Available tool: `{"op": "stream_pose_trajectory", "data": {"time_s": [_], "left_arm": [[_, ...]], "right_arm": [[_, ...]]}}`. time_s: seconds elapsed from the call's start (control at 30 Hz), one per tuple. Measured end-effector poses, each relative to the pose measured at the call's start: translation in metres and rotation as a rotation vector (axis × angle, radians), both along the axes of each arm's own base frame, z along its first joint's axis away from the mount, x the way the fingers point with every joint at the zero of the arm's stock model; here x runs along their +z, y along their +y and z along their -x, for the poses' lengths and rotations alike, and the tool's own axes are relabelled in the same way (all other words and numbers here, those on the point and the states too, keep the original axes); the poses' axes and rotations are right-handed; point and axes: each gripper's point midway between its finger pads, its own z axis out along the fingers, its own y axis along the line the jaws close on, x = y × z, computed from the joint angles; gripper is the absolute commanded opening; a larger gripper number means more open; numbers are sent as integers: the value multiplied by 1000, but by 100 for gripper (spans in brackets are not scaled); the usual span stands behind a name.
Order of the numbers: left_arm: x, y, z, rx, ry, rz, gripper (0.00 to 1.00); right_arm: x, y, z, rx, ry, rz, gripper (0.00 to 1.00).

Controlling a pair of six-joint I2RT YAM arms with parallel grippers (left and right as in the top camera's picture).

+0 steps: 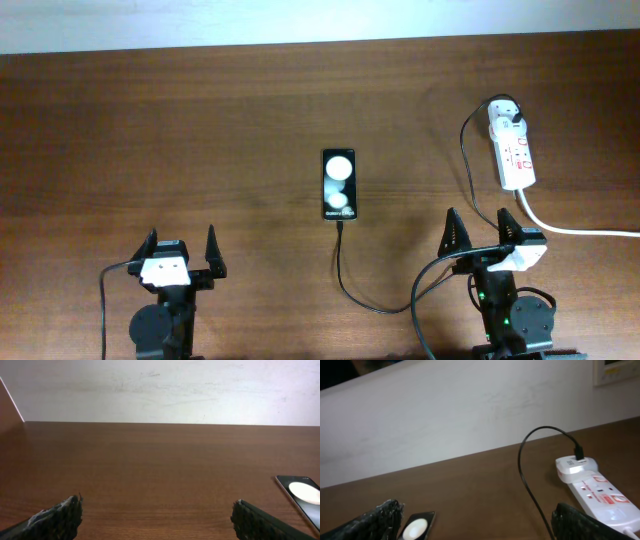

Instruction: Plug charger to phone and switch on socket

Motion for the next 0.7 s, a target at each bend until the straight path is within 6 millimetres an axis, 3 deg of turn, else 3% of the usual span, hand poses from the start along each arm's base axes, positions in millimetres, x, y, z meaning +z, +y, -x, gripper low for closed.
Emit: {"op": "stream_pose_trajectory", "data": {"time_s": [0.1, 0.7], "left_arm": [[0, 0, 0, 0, 0, 0, 99], [0, 0, 0, 0, 0, 0, 99]], "right_arm": [[-17, -1, 0, -3, 70, 6, 99], [-25, 2, 1, 15, 94, 83, 99]]}}
